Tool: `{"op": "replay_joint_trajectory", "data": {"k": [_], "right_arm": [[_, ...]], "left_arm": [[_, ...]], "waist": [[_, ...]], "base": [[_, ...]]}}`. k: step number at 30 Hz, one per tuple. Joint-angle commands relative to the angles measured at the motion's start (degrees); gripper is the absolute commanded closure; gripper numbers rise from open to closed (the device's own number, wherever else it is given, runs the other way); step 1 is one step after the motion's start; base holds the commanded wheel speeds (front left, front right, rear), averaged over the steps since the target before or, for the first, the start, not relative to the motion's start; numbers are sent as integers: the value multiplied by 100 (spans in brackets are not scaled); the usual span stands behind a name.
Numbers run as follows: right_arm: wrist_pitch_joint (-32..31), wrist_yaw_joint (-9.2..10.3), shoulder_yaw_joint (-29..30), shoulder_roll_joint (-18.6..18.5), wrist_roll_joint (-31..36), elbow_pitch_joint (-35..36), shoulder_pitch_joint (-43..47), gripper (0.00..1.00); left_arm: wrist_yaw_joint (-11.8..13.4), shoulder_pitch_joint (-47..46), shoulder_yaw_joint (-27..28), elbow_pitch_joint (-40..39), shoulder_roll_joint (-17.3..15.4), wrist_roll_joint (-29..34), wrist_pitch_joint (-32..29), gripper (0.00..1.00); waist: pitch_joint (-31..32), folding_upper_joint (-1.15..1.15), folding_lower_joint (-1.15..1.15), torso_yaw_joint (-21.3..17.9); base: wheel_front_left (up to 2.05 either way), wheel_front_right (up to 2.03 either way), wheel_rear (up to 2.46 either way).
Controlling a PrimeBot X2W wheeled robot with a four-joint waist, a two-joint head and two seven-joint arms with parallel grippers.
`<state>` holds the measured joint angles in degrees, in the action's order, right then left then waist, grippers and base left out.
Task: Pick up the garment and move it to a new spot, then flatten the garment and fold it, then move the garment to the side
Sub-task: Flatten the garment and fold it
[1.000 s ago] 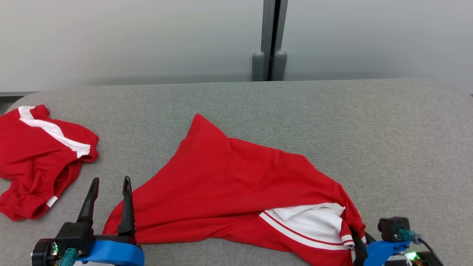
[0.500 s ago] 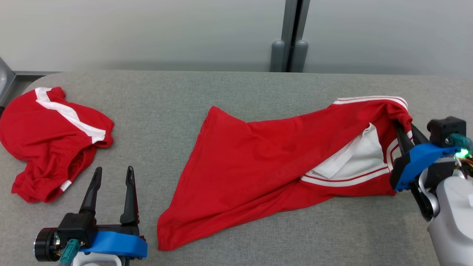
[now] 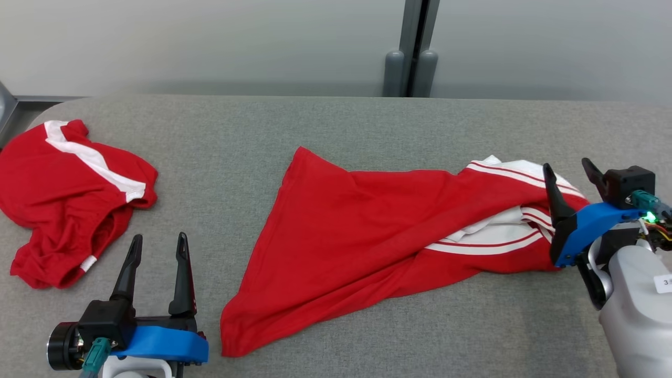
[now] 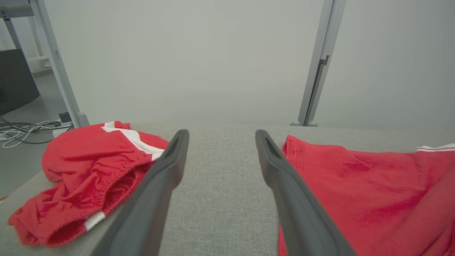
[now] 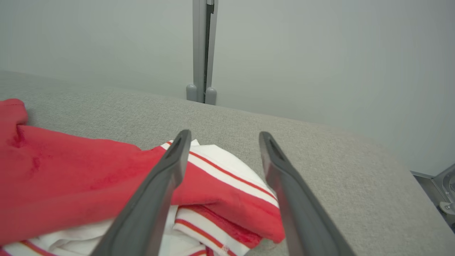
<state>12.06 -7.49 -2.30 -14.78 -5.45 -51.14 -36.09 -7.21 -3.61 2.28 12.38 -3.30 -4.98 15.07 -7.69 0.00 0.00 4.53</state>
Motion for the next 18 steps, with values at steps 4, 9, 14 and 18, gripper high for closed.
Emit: {"op": "replay_joint_trajectory", "data": {"k": [4, 9, 14, 18], "right_arm": [[181, -1, -202, 125, -119, 3, -41, 0], [249, -1, -495, 296, -250, 112, 205, 0], [269, -1, -705, 395, -387, 133, 489, 0], [214, -1, -743, 329, -479, 44, 629, 0]], "left_arm": [[-44, 3, -4, -21, 9, 9, 15, 0], [-44, 3, -31, -33, 22, 9, 15, 0], [-41, 70, -40, -40, 27, -10, 15, 0], [-28, 80, -61, -42, 31, -13, 15, 0]], "waist": [[28, 0, 0, -66], [32, 0, 0, -65], [59, 0, 0, -80], [57, 0, 0, -72]], "base": [[0, 0, 0], [0, 0, 0], [0, 0, 0], [0, 0, 0]]}}
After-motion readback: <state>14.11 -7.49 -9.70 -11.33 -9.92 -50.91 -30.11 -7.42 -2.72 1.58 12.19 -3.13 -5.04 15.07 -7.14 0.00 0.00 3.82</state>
